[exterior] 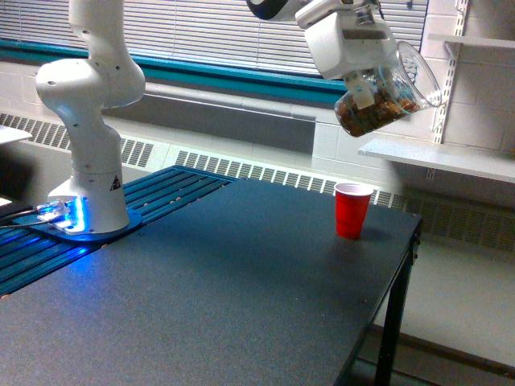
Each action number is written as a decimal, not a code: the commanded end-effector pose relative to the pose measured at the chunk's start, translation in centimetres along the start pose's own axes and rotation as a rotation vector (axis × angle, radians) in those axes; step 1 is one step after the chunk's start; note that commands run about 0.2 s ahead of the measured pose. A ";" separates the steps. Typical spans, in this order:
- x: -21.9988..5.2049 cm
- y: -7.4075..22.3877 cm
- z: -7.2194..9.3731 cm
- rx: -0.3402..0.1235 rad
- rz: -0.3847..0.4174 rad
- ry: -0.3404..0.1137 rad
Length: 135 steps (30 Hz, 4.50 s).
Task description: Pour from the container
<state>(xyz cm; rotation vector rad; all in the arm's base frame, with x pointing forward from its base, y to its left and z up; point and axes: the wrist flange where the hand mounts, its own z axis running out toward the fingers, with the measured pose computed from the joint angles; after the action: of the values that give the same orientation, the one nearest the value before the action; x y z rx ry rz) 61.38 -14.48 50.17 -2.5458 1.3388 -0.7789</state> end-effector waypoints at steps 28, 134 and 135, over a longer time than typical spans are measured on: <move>-5.9 -2.3 -0.8 0.043 -0.153 -0.009; -42.8 -5.0 4.1 -0.021 -1.078 -0.331; -43.0 -5.0 4.2 -0.025 -1.082 -0.331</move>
<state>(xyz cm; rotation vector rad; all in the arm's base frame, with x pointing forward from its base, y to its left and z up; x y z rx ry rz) 47.00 21.58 32.20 -3.1134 -0.2543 -0.3790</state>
